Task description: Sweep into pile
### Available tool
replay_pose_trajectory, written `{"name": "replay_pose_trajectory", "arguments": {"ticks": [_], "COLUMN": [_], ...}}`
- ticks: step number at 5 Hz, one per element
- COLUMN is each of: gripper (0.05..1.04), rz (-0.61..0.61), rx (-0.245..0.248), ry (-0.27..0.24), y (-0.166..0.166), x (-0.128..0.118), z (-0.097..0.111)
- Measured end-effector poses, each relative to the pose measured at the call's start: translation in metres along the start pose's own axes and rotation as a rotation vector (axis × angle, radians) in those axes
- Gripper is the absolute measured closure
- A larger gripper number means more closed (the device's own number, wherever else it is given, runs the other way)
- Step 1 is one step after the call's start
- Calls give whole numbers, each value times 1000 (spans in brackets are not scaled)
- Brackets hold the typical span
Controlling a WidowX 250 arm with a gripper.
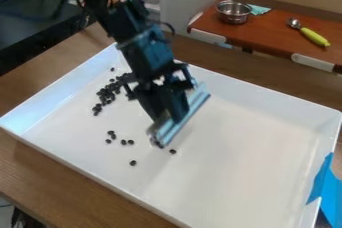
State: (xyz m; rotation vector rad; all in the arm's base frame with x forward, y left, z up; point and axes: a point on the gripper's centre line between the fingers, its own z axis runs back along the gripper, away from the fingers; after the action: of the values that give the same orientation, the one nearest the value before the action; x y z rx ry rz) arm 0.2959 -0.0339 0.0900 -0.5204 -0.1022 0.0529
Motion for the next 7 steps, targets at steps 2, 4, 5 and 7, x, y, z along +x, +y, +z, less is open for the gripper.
{"name": "replay_pose_trajectory", "arguments": {"ticks": [2,4,5,7], "gripper": [706,711,711,711], "rz": [-79,-116,-112,-91], "rx": [48,70,72,57], "ry": [-21,-71,-75,-44], "y": [-11,1,9,39], "x": [-22,-19,-18,-24], "z": [-35,-48,-45,-27]}}
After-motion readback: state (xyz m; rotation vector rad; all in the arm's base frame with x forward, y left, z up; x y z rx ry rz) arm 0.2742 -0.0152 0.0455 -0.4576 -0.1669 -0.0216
